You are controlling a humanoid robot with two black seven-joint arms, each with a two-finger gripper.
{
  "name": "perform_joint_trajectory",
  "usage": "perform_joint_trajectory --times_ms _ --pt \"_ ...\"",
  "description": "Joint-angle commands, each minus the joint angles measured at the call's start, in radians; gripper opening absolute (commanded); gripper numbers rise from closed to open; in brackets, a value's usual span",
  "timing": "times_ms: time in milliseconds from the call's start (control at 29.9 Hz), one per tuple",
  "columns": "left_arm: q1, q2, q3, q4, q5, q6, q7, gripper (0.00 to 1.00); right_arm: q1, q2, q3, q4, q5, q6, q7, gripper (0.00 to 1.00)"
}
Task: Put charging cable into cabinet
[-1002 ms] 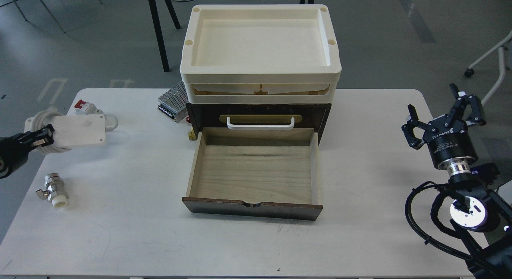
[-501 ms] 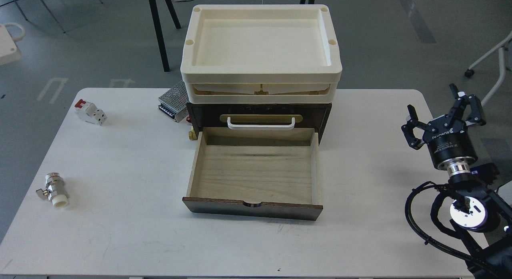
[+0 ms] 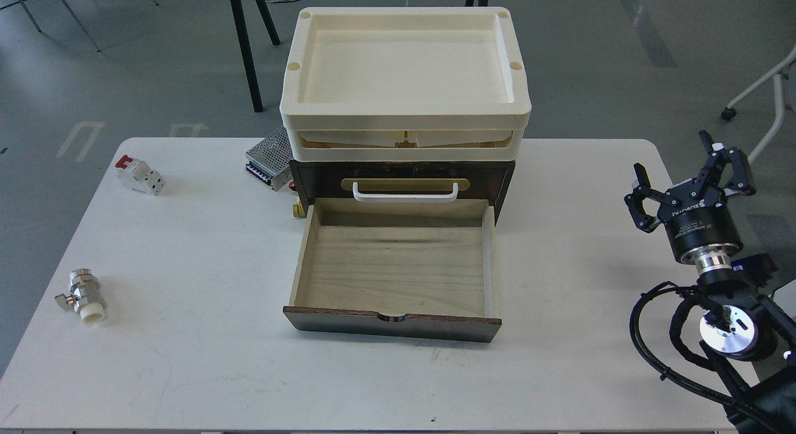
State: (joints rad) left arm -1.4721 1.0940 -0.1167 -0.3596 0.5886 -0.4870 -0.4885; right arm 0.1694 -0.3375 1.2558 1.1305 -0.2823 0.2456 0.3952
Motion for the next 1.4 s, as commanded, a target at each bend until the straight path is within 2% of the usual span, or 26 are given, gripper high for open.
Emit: perform_joint_trajectory --times_ms 0,167,368,501,702,902,1069,1370 --pt "-0.167 0.004 0.002 -0.034 0.002 -0.002 0.0 0.05 -0.001 0.0 -0.001 0.0 0.0 0.0 0.001 1.0" --pt "-0.307 0.017 0.003 -0.212 0.011 -0.002 0.0 0.05 0.001 0.0 0.001 0.0 0.0 0.0 0.001 0.99" --pt "-0.407 0.035 -0.001 -0.534 0.137 -0.002 0.0 0.05 0.001 0.0 0.001 0.0 0.0 0.0 0.001 0.99" --pt "-0.413 0.029 0.0 -0.717 0.203 -0.002 0.0 0.05 0.001 0.0 0.001 0.0 0.0 0.0 0.001 0.99" --pt "-0.399 0.014 0.012 -0.887 0.306 -0.002 0.0 0.05 0.001 0.0 0.001 0.0 0.0 0.0 0.001 1.0" --pt "-0.307 -0.046 0.014 -1.035 0.327 -0.002 0.0 0.05 0.001 0.0 0.001 0.0 0.0 0.0 0.001 0.99" --pt "-0.185 -0.101 0.014 -1.119 0.408 -0.002 0.0 0.05 0.001 0.0 0.001 0.0 0.0 0.0 0.001 0.99" --pt "0.096 -0.226 0.014 -1.127 0.585 -0.002 0.0 0.05 0.001 0.0 0.001 0.0 0.0 0.001 0.001 1.0"
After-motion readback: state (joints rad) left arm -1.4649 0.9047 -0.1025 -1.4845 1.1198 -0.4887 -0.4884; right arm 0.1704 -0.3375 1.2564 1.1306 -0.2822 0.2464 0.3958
